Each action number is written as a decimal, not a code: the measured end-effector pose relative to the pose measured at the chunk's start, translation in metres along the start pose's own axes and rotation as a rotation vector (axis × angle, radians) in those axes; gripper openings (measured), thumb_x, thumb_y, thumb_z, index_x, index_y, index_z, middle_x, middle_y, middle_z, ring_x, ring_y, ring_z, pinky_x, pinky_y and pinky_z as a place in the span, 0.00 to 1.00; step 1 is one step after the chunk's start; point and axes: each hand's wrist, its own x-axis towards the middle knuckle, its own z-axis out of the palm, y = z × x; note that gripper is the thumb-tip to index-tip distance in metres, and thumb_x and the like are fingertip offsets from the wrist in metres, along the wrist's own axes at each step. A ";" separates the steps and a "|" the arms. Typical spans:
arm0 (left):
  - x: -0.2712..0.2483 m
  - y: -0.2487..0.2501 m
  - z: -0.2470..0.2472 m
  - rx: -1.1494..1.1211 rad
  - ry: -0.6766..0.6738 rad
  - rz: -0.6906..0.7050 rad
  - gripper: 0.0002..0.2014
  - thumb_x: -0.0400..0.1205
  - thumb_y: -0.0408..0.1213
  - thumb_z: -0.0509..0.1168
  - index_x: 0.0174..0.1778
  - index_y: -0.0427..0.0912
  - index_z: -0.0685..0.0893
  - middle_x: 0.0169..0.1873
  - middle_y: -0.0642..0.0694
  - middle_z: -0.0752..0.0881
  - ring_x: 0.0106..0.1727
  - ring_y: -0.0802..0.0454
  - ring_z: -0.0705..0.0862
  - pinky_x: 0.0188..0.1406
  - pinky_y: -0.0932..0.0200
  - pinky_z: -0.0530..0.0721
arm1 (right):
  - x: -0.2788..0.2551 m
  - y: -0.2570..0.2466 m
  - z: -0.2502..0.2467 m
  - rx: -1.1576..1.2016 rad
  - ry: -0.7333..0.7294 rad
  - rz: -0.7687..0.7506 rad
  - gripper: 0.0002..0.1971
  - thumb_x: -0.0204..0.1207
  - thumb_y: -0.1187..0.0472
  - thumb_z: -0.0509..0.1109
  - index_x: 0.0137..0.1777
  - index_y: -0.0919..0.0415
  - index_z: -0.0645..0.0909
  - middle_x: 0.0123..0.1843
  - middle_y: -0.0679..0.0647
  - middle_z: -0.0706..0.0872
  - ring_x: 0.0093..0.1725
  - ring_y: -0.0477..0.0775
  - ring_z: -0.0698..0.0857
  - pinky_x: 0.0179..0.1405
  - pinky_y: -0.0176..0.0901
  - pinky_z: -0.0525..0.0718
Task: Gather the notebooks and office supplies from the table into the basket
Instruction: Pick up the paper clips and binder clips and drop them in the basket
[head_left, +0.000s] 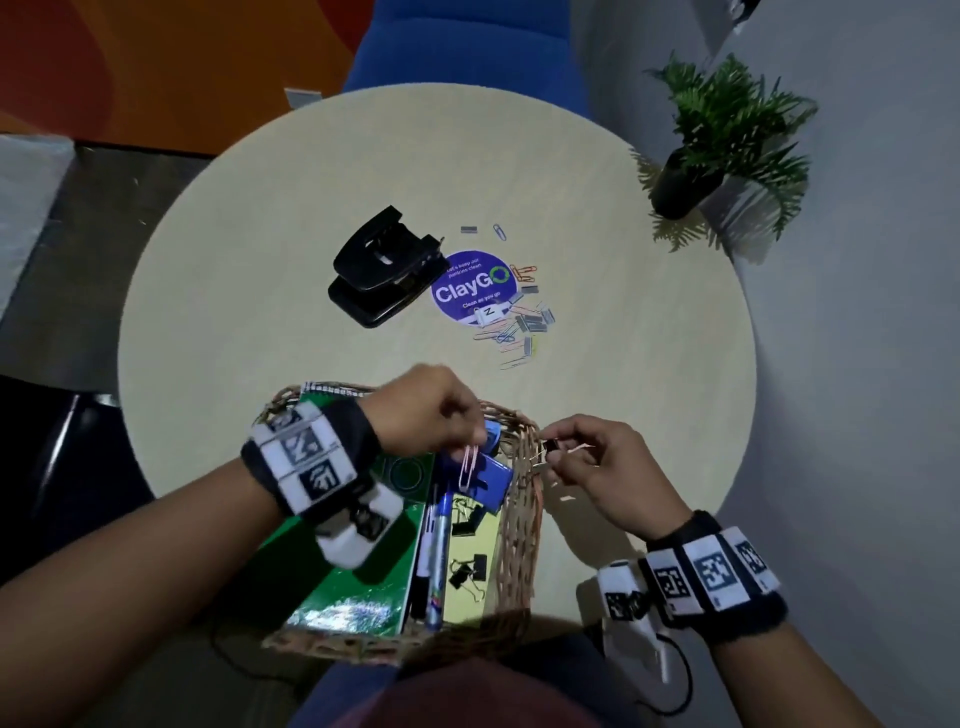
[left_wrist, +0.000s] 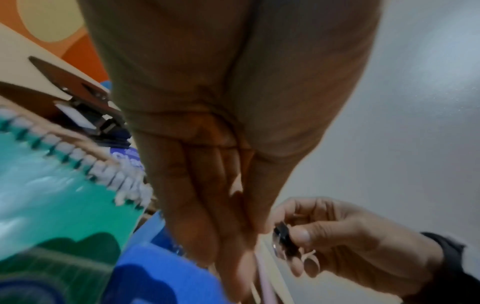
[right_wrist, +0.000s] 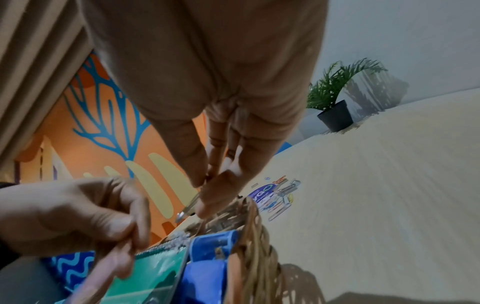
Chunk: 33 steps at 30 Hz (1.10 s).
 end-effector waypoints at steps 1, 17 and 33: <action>-0.007 -0.005 0.010 0.024 -0.044 -0.003 0.06 0.79 0.39 0.70 0.44 0.42 0.91 0.30 0.51 0.91 0.30 0.65 0.86 0.35 0.75 0.80 | -0.001 -0.001 0.005 0.001 -0.012 -0.004 0.11 0.75 0.72 0.69 0.49 0.56 0.86 0.39 0.56 0.85 0.35 0.60 0.90 0.48 0.56 0.90; -0.016 -0.038 -0.030 0.022 0.339 -0.007 0.10 0.80 0.37 0.68 0.57 0.44 0.88 0.43 0.50 0.90 0.37 0.68 0.85 0.41 0.76 0.77 | -0.006 -0.021 0.050 -0.486 -0.230 0.000 0.11 0.78 0.63 0.66 0.57 0.59 0.86 0.45 0.52 0.88 0.40 0.49 0.85 0.43 0.39 0.82; 0.158 0.006 -0.051 0.676 0.009 -0.250 0.12 0.83 0.42 0.61 0.40 0.38 0.84 0.35 0.40 0.80 0.39 0.42 0.78 0.38 0.59 0.73 | 0.176 -0.006 -0.003 -0.602 0.176 0.228 0.07 0.67 0.59 0.76 0.41 0.60 0.83 0.46 0.61 0.89 0.45 0.63 0.86 0.39 0.44 0.80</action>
